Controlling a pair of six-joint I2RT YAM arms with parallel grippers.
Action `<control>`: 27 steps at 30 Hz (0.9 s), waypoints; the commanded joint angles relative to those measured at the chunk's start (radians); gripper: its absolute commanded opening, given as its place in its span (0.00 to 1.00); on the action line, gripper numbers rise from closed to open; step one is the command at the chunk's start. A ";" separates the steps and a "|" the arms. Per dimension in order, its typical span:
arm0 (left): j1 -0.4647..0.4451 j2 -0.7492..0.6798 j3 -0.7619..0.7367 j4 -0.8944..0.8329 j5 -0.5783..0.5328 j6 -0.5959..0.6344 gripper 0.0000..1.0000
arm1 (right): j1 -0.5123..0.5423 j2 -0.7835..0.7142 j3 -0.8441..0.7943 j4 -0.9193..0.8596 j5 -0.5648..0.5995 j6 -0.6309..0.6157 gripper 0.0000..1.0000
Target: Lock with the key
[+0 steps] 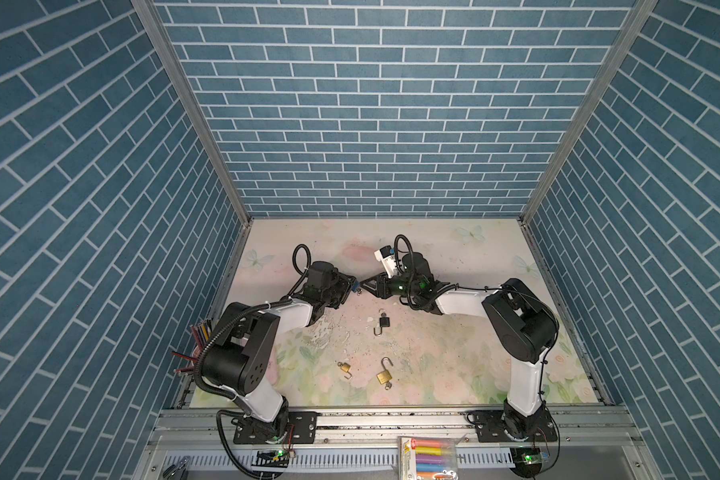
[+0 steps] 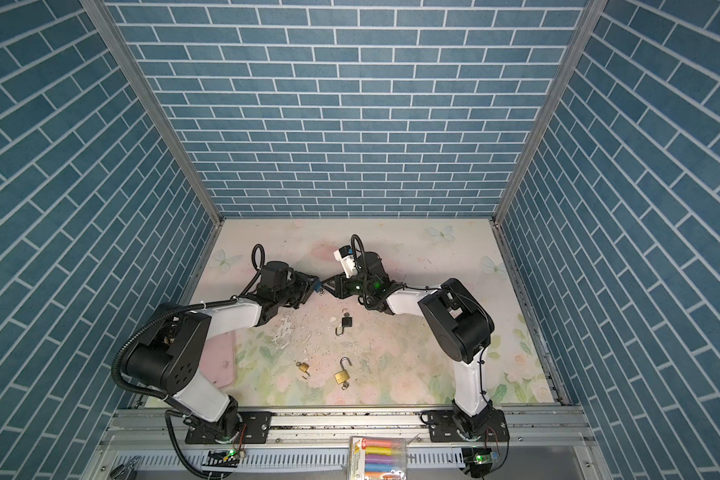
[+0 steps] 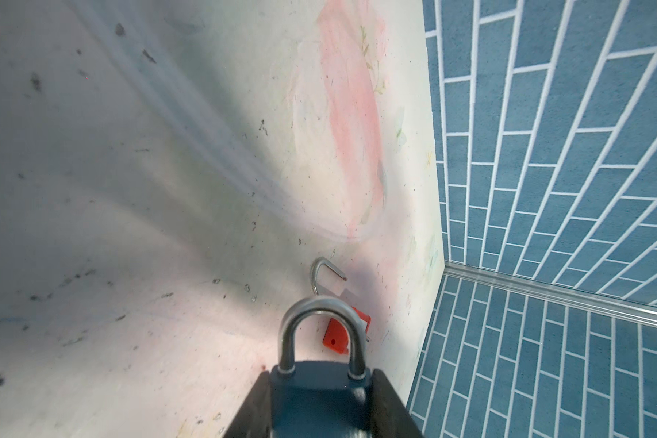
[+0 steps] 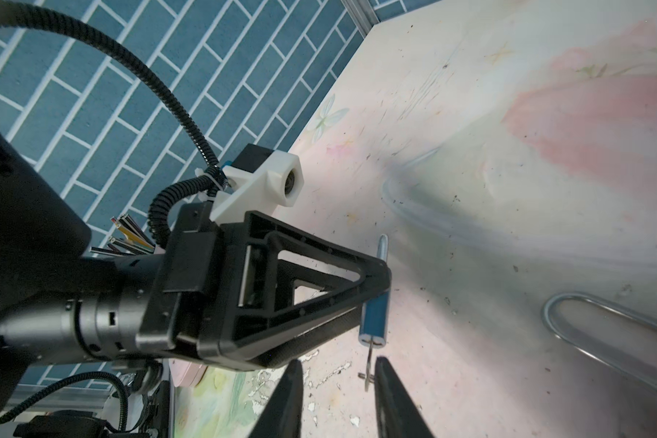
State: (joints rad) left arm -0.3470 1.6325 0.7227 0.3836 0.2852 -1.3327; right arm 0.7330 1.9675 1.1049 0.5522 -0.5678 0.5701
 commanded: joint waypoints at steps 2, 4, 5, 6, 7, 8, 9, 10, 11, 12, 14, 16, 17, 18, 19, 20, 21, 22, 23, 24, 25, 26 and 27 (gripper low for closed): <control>0.007 -0.023 -0.006 0.043 -0.006 -0.019 0.00 | 0.008 0.052 0.036 -0.027 -0.038 -0.021 0.31; 0.007 -0.023 -0.006 0.043 -0.006 -0.019 0.00 | 0.012 0.063 0.042 -0.040 -0.034 -0.036 0.31; 0.007 -0.023 -0.008 0.043 -0.008 -0.019 0.00 | 0.016 0.066 0.045 -0.047 -0.033 -0.046 0.31; 0.008 -0.021 -0.008 0.044 -0.008 -0.019 0.00 | 0.019 0.069 0.047 -0.051 -0.031 -0.053 0.31; 0.007 -0.019 -0.008 0.046 -0.007 -0.021 0.00 | 0.022 0.070 0.049 -0.055 -0.028 -0.058 0.30; 0.008 -0.019 -0.008 0.048 -0.006 -0.022 0.00 | 0.024 0.071 0.048 -0.058 -0.027 -0.061 0.30; 0.008 -0.018 -0.008 0.049 -0.006 -0.022 0.00 | 0.023 0.071 0.049 -0.059 -0.027 -0.064 0.30; 0.007 -0.016 -0.008 0.051 -0.006 -0.023 0.00 | 0.023 0.073 0.048 -0.058 -0.026 -0.066 0.29; 0.007 -0.017 -0.008 0.052 -0.005 -0.023 0.00 | 0.024 0.074 0.049 -0.060 -0.020 -0.066 0.28; 0.006 -0.016 -0.006 0.049 -0.004 -0.022 0.00 | 0.024 0.076 0.050 -0.058 -0.016 -0.066 0.28; 0.007 -0.015 -0.005 0.049 -0.002 -0.019 0.00 | 0.023 0.079 0.051 -0.057 -0.006 -0.067 0.26; 0.008 -0.013 -0.005 0.047 0.001 -0.019 0.00 | 0.023 0.082 0.052 -0.052 -0.001 -0.064 0.25; 0.008 -0.012 -0.005 0.047 0.003 -0.019 0.00 | 0.025 0.082 0.053 -0.049 -0.001 -0.061 0.25; 0.008 -0.010 -0.006 0.049 0.005 -0.019 0.00 | 0.023 0.083 0.055 -0.048 0.000 -0.060 0.25; 0.008 -0.010 -0.007 0.050 0.008 -0.020 0.00 | 0.023 0.083 0.054 -0.047 0.003 -0.061 0.25; 0.007 -0.009 -0.009 0.053 0.009 -0.022 0.00 | 0.023 0.082 0.055 -0.045 0.005 -0.061 0.26; 0.008 -0.009 -0.011 0.056 0.009 -0.024 0.00 | 0.024 0.082 0.055 -0.045 0.006 -0.061 0.27; 0.007 -0.009 -0.013 0.055 0.011 -0.025 0.00 | 0.023 0.082 0.055 -0.042 0.008 -0.060 0.28; 0.008 -0.008 -0.017 0.058 0.010 -0.025 0.00 | 0.024 0.082 0.056 -0.040 0.007 -0.059 0.28; 0.007 -0.011 -0.018 0.060 0.011 -0.026 0.00 | 0.023 0.085 0.059 -0.041 0.006 -0.059 0.29; 0.007 -0.013 -0.021 0.060 0.009 -0.026 0.00 | 0.024 0.088 0.062 -0.040 0.005 -0.058 0.29; 0.008 -0.013 -0.022 0.062 0.010 -0.027 0.00 | 0.024 0.091 0.064 -0.041 0.004 -0.057 0.29; 0.007 -0.013 -0.022 0.063 0.011 -0.026 0.00 | 0.024 0.094 0.067 -0.043 0.003 -0.056 0.29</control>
State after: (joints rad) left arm -0.3462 1.6325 0.7132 0.4026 0.2970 -1.3514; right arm 0.7528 2.0338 1.1366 0.5011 -0.5724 0.5339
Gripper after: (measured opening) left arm 0.397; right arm 0.287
